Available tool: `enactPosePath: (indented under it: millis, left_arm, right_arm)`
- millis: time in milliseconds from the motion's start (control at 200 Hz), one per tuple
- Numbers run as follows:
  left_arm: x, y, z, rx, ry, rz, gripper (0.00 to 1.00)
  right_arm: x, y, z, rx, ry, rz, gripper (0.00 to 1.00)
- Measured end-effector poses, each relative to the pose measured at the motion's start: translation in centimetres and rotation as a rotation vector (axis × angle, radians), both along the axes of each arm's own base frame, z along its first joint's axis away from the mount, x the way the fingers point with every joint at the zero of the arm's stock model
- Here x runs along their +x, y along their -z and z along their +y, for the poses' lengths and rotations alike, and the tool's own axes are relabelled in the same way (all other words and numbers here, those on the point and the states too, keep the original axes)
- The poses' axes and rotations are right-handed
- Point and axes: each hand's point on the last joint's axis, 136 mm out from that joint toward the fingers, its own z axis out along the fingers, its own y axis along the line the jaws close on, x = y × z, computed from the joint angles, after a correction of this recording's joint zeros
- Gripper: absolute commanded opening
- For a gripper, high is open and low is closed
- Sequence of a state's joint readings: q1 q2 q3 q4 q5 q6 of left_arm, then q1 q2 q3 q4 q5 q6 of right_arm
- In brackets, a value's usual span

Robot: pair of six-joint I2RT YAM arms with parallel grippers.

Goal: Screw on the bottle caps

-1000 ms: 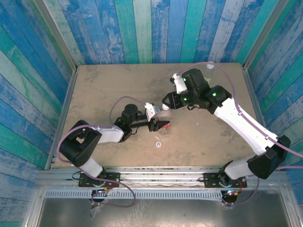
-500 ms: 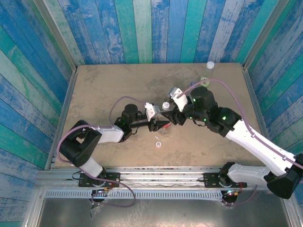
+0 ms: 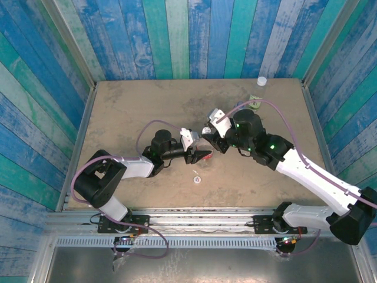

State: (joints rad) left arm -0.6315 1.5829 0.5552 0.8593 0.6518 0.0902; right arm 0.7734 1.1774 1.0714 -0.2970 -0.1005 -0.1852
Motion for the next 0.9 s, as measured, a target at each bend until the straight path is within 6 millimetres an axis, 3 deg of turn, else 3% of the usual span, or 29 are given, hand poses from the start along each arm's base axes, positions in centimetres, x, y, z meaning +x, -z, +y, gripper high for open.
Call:
enactPosePath:
  millis: [461, 897]
  left_arm:
    - [0.0, 0.0, 0.0, 0.000, 0.000, 0.000, 0.65]
    - [0.2, 0.0, 0.1, 0.001, -0.011, 0.001, 0.65]
  right_arm:
    - [0.5, 0.6, 0.1, -0.003, 0.015, 0.017, 0.28]
    - [1.1, 0.5, 0.2, -0.024, 0.055, 0.099, 0.27]
